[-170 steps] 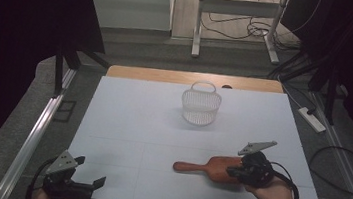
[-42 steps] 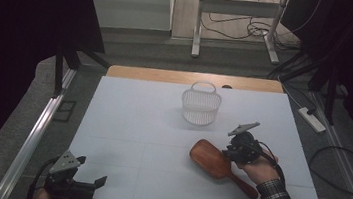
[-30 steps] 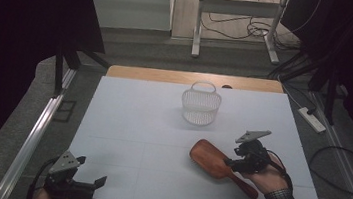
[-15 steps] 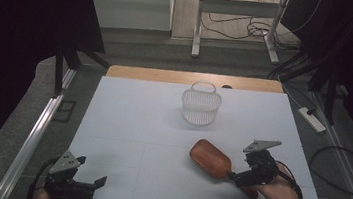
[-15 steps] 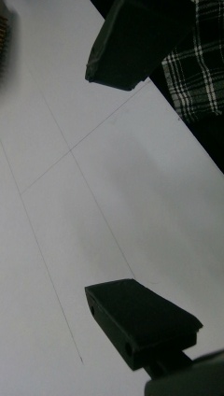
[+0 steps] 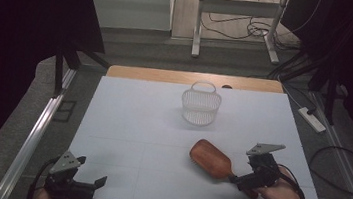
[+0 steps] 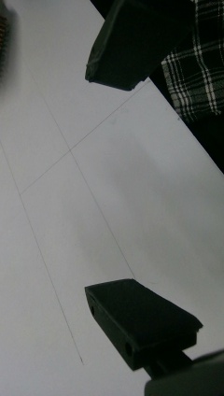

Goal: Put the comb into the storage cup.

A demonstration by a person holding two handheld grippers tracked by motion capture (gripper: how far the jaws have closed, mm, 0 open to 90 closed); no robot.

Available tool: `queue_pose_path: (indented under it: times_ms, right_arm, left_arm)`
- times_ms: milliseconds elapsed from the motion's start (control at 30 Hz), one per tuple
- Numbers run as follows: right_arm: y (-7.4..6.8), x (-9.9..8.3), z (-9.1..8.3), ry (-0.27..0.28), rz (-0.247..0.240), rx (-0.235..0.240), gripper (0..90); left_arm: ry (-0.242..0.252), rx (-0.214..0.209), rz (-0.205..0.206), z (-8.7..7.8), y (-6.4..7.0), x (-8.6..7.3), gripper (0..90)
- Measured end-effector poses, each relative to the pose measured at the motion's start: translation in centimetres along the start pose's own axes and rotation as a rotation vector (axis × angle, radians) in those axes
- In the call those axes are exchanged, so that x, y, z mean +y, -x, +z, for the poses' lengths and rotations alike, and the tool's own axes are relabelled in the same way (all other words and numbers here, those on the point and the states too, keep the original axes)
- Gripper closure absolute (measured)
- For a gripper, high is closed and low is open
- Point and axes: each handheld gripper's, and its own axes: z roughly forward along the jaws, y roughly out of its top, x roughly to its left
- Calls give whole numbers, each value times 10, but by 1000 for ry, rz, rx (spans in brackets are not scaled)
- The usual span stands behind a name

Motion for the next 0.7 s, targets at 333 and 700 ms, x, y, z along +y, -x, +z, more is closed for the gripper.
queue_pose_path:
  times_ms: [333,700]
  right_arm:
    - [-2,-6,23,-96,-33,-20,0]
    - [-2,-10,38,-170,-34,-21,0]
  left_arm:
    - [1,-1,0,0,0,0,31]
    - [-1,0,3,0,0,0,31]
